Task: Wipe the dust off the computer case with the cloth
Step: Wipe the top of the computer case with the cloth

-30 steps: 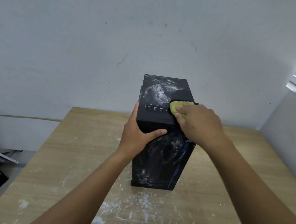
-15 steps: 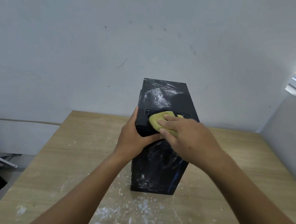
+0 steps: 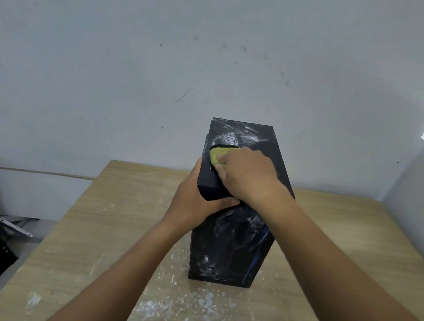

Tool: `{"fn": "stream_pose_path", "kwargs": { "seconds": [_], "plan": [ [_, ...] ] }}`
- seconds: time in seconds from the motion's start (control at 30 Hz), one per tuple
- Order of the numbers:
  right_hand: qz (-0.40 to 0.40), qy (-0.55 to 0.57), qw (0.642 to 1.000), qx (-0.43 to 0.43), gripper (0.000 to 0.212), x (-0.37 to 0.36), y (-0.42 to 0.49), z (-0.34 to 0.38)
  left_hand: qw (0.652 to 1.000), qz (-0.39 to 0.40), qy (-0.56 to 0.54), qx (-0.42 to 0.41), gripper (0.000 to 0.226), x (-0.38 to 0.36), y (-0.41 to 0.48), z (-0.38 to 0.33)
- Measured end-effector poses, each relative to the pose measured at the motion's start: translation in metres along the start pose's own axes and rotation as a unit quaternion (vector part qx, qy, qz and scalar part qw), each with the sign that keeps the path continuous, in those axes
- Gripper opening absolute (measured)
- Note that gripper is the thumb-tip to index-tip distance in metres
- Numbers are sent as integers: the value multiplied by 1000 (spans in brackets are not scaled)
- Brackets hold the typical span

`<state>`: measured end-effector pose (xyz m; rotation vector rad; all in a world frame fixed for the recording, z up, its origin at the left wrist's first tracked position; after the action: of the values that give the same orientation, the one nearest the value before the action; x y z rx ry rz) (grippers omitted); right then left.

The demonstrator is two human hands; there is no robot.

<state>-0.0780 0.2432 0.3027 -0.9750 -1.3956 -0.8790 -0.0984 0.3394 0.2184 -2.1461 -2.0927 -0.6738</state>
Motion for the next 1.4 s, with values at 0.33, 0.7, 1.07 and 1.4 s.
{"fn": "stream_pose_path", "kwargs": {
  "seconds": [0.33,0.7,1.07,1.4],
  "plan": [
    [35,69,996,54,39,-13,-43,-24,1000,9,7,-6,75,1,2,1],
    [-10,79,997,-13,38,-18,-35,-71,1000,14,-13,4,83,0,1,3],
    [-35,66,997,-8,37,-19,-22,-70,1000,12,-18,5,80,-1,1,4],
    [-36,24,998,42,36,-18,2,-17,1000,13,4,5,82,-2,4,7]
  ]
}}
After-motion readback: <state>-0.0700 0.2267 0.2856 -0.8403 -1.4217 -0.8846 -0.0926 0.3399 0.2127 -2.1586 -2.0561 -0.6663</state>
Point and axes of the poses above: each hand's wrist, its own y-axis towards the middle knuckle, its own x-axis out of the back of the hand, z = x × y, the point moved 6 cm from there along y, towards the middle knuckle, and after that the axes turned 8 degrees about z, right-handed, at the moved point
